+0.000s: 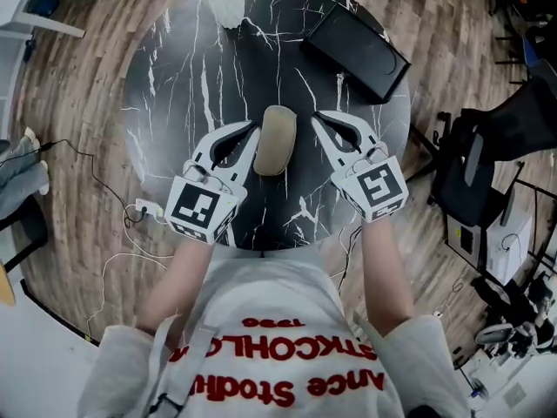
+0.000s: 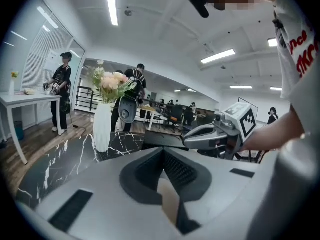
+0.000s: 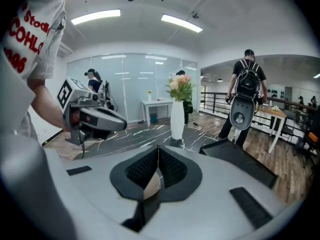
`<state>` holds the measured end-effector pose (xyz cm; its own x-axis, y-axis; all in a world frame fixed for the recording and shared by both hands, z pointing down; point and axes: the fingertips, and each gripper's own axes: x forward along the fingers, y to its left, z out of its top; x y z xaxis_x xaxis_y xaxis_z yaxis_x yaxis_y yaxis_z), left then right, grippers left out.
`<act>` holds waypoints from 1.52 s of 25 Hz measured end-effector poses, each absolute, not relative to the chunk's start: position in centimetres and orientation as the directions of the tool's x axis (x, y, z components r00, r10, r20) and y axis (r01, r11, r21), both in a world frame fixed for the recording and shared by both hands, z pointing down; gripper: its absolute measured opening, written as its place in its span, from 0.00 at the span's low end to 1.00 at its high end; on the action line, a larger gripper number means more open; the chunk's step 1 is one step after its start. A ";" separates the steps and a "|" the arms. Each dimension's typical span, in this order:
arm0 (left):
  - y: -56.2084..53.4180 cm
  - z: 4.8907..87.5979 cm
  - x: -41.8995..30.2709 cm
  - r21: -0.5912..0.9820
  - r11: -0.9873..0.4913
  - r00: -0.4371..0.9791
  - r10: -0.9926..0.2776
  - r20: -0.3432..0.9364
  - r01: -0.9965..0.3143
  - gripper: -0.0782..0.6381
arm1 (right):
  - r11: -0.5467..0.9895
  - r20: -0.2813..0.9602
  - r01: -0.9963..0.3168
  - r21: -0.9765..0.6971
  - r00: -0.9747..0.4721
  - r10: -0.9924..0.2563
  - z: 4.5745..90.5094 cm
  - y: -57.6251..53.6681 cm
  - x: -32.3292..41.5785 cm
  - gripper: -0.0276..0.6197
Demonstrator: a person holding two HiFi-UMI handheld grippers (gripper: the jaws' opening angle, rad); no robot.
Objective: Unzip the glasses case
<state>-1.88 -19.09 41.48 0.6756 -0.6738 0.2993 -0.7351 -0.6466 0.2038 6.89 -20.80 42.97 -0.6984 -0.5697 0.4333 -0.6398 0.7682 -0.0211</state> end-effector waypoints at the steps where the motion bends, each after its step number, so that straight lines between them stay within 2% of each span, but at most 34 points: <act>1: -19.3 42.4 -1.4 0.207 -0.654 0.683 -0.659 0.316 -0.727 0.12 | 0.791 0.455 -0.611 -0.019 -0.710 -0.537 44.1 -20.9 6.6 0.07; 4: -19.7 44.7 -0.3 0.229 -0.664 0.696 -0.624 0.354 -0.712 0.12 | 0.860 0.541 -0.511 0.021 -0.717 -0.439 47.6 -21.1 6.2 0.07; 8: -19.9 48.0 0.9 0.269 -0.662 0.704 -0.573 0.419 -0.699 0.12 | 0.937 0.684 -0.331 0.112 -0.658 -0.315 53.1 -20.7 6.1 0.07; 11: -19.7 50.2 1.6 0.276 -0.657 0.696 -0.547 0.466 -0.702 0.12 | 0.969 0.745 -0.212 0.126 -0.625 -0.233 56.1 -20.0 6.2 0.07; 13: -19.6 51.3 1.8 0.274 -0.649 0.684 -0.540 0.491 -0.709 0.12 | 0.981 0.763 -0.159 0.109 -0.620 -0.186 57.0 -19.8 6.2 0.13; 14: -19.7 51.8 1.9 0.275 -0.646 0.679 -0.534 0.504 -0.712 0.12 | 0.985 0.768 -0.138 0.103 -0.618 -0.167 57.3 -19.9 6.2 0.20; 15: -19.7 52.2 2.0 0.276 -0.644 0.674 -0.526 0.518 -0.714 0.12 | 0.988 0.773 -0.117 0.097 -0.617 -0.149 57.5 -20.0 6.1 0.24; 21: -20.0 54.1 2.7 0.246 -0.648 0.646 -0.499 0.578 -0.720 0.12 | 0.998 0.796 0.036 0.055 -0.605 -0.022 58.2 -20.0 5.8 0.28; 23: -20.0 54.8 2.7 0.234 -0.653 0.636 -0.487 0.599 -0.720 0.12 | 0.998 0.802 0.069 -0.001 -0.595 0.042 58.3 -19.8 6.0 0.33; 26: -19.9 55.0 2.7 0.218 -0.668 0.639 -0.486 0.596 -0.712 0.12 | 0.986 0.799 0.113 -0.120 -0.579 0.164 58.7 -18.9 5.8 0.36; 28: -19.8 55.0 2.8 0.176 -0.686 0.627 -0.490 0.605 -0.706 0.12 | 0.979 0.804 0.142 -0.147 -0.560 0.202 59.1 -18.5 5.7 0.37; 30: -19.8 55.1 2.9 0.150 -0.690 0.617 -0.500 0.608 -0.708 0.12 | 0.978 0.806 0.148 -0.148 -0.555 0.206 59.2 -18.5 5.6 0.38; 38: -20.2 55.1 2.4 0.272 -0.603 0.637 -0.549 0.541 -0.750 0.12 | 0.988 0.791 0.075 -0.132 -0.593 0.151 59.1 -18.4 5.6 0.34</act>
<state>2.37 -20.21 55.06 0.6374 -0.5486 0.5410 -0.7498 -0.6033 0.2717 5.64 -18.38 59.12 -0.5935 0.1506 0.7906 0.0749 0.9884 -0.1321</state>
